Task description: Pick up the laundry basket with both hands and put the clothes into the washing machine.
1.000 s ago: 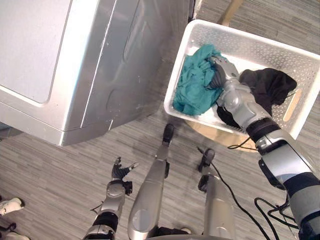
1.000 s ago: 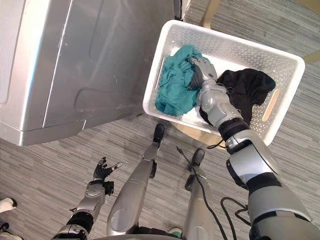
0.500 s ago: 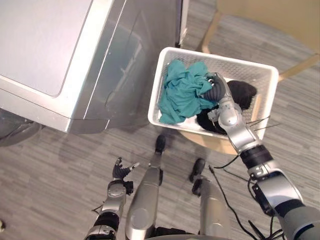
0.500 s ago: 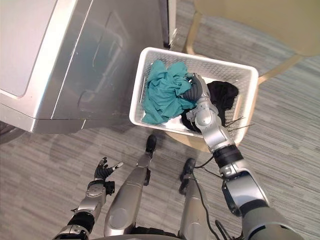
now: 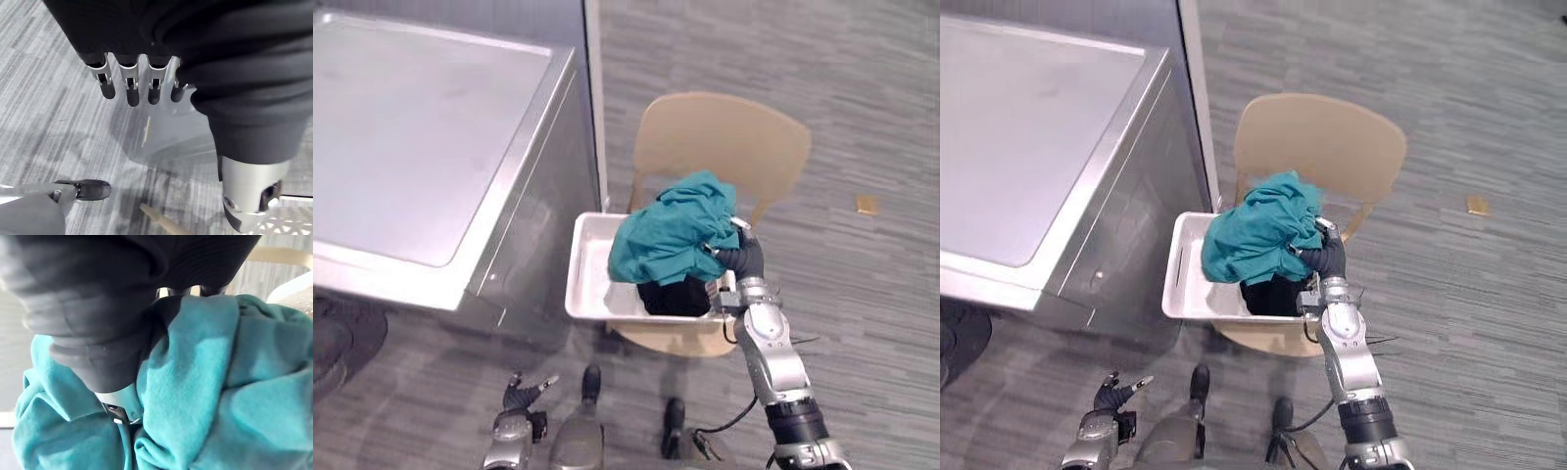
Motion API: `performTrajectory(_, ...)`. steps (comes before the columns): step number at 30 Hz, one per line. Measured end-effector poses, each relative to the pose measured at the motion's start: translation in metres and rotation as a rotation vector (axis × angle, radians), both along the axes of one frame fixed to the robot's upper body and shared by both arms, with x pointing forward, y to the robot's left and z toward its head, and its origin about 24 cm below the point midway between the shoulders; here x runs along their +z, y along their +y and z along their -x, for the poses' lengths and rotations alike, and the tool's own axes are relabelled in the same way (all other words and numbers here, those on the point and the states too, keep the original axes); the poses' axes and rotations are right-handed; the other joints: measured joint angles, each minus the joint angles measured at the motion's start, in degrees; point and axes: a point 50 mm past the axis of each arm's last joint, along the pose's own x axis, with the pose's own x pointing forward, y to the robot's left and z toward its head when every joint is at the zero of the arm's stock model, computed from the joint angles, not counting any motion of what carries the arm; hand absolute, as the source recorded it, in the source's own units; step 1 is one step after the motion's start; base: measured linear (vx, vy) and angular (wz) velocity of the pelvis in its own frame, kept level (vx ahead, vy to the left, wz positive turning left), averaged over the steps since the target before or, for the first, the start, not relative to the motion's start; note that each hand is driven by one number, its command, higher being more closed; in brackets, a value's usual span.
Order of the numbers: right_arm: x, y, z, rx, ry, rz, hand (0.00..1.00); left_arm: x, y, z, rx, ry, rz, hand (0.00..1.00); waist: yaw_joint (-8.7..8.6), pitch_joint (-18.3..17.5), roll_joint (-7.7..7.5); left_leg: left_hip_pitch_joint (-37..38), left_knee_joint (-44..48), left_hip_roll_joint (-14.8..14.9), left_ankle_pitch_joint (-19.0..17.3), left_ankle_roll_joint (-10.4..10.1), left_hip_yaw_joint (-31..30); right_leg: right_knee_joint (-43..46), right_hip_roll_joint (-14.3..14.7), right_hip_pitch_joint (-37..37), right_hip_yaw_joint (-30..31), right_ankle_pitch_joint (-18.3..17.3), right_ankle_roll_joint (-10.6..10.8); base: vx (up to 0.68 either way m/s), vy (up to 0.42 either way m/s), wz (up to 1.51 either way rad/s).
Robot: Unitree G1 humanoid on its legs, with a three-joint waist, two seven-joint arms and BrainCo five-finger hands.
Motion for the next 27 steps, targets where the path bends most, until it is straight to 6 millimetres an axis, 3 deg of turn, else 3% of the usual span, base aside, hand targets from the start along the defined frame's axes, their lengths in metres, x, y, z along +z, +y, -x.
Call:
performTrajectory(1,0.001,-0.002,0.003,-0.013,-0.004,-0.006,1.00,0.004,-0.002,-0.006,-0.003,-0.029,0.004,0.00,-0.41,0.0,-0.03,0.0,0.6,-0.6,0.0,0.0,-1.2,6.2,-0.3,-1.2,1.7,-2.2,-0.1,-0.05,-0.097,1.15)
performTrajectory(2,0.006,-0.002,0.007,-0.022,-0.029,-0.011,1.00,0.011,-0.006,-0.013,-0.009,-0.080,0.009,0.00,-1.05,-0.1,-0.20,-0.8,2.3,-1.9,0.0,0.0,-3.6,16.9,-0.5,-2.0,4.4,-4.9,1.1,-0.04,-0.103,1.04)
performTrajectory(4,0.019,0.006,0.007,0.003,-0.089,-0.006,1.00,0.022,-0.011,-0.016,-0.007,-0.146,0.014,0.00,-0.08,-0.8,-0.53,-3.1,5.3,-3.3,-0.3,-0.3,-4.6,22.3,-0.6,-1.6,8.2,-6.6,1.5,-0.12,-0.189,0.70)
performTrajectory(6,0.034,0.011,0.006,0.023,-0.159,0.010,1.00,0.034,-0.017,-0.024,0.001,-0.227,0.037,0.00,1.73,-1.2,0.90,-7.1,8.7,-2.9,-0.4,-0.6,-5.0,16.9,1.0,-0.5,8.4,-10.8,-0.3,-0.25,-0.210,0.23)
performTrajectory(8,0.045,0.011,0.003,0.025,-0.206,0.019,1.00,0.048,-0.031,-0.029,-0.018,-0.320,0.077,0.00,3.64,-1.9,3.11,-11.6,9.0,-1.1,1.1,-2.6,-6.7,8.9,2.8,0.4,5.5,-15.7,-3.6,-0.39,-0.235,0.34)
performTrajectory(9,0.045,0.006,0.004,0.015,-0.203,0.041,1.00,0.054,-0.042,-0.032,-0.044,-0.352,0.110,0.00,2.81,-2.0,5.78,-13.2,7.8,0.5,1.3,-2.8,-8.4,9.4,5.0,-0.5,2.1,-14.8,-4.9,-0.39,-0.218,0.80)
performTrajectory(10,0.043,0.004,0.004,0.007,-0.195,0.052,1.00,0.058,-0.048,-0.034,-0.064,-0.377,0.123,0.00,1.92,-2.0,6.22,-13.1,5.7,1.4,0.8,-2.7,-7.7,9.2,5.2,-1.0,0.5,-14.3,-5.8,-0.40,-0.179,1.18)
performTrajectory(11,0.042,-0.001,0.004,-0.003,-0.188,0.071,1.00,0.065,-0.054,-0.040,-0.098,-0.412,0.142,0.00,1.60,-2.0,6.26,-12.9,3.1,2.6,-1.9,-1.4,-5.2,8.0,4.4,-1.1,-2.2,-13.3,-7.1,-0.36,-0.149,1.19)
performTrajectory(12,0.044,-0.005,0.000,-0.014,-0.191,0.088,1.00,0.078,-0.061,-0.049,-0.137,-0.476,0.157,0.00,0.78,-1.6,5.46,-13.6,4.2,3.3,-1.9,-0.9,0.2,6.7,3.3,-1.4,-4.8,-12.1,-8.4,-0.34,-0.145,1.11)
performTrajectory(15,0.053,-0.008,-0.007,-0.005,-0.223,0.131,1.00,0.110,-0.066,-0.060,-0.242,-0.634,0.143,0.00,0.54,-2.4,5.64,-11.5,15.3,3.4,-2.3,-1.0,4.7,2.4,1.9,-1.9,-7.7,-7.0,-8.9,-0.22,-0.110,0.69)
performTrajectory(17,0.052,-0.007,-0.018,0.030,-0.210,0.174,1.00,0.129,-0.065,-0.076,-0.321,-0.718,0.106,0.00,0.33,-3.3,6.83,-6.6,18.0,3.6,-7.2,-1.1,4.5,-1.3,1.9,-1.6,-9.3,-3.7,-9.1,-0.18,0.024,0.36)
performTrajectory(19,0.050,-0.007,-0.028,0.059,-0.189,0.213,1.00,0.144,-0.069,-0.090,-0.402,-0.778,0.060,0.00,0.34,-3.3,6.81,-2.3,14.6,3.7,-8.1,-1.3,4.5,-3.9,2.0,-1.3,-10.1,-1.6,-8.4,-0.14,0.063,0.32)
performTrajectory(21,0.046,-0.001,-0.037,0.132,-0.163,0.270,1.00,0.161,-0.082,-0.102,-0.579,-0.830,-0.039,0.00,-0.39,-3.8,7.47,3.6,2.4,3.6,-6.7,-3.4,3.9,-6.1,2.6,-1.3,-12.0,0.2,-6.9,-0.15,0.099,0.44)
performTrajectory(22,0.044,0.002,-0.039,0.152,-0.152,0.280,1.00,0.163,-0.085,-0.103,-0.616,-0.835,-0.060,0.00,-0.90,-4.1,7.56,4.0,0.5,3.8,-6.6,-3.6,3.7,-6.3,2.8,-1.3,-12.7,0.4,-6.5,-0.14,0.148,0.51)
performTrajectory(24,0.033,0.019,-0.043,0.254,-0.101,0.320,1.00,0.163,-0.090,-0.106,-0.729,-0.815,-0.131,0.00,-0.93,-5.4,5.41,4.4,-1.9,3.1,-5.4,-3.6,2.9,-8.0,2.1,-0.9,-13.3,2.2,-5.5,-0.08,0.136,0.26)
performTrajectory(27,0.033,0.053,-0.043,0.446,-0.114,0.380,1.00,0.159,-0.092,-0.108,-0.841,-0.772,-0.221,0.00,-0.79,-6.2,4.01,5.3,-2.1,1.7,-4.9,-2.9,2.5,-10.3,1.4,1.3,-13.1,3.7,-4.4,-0.04,0.131,0.15)
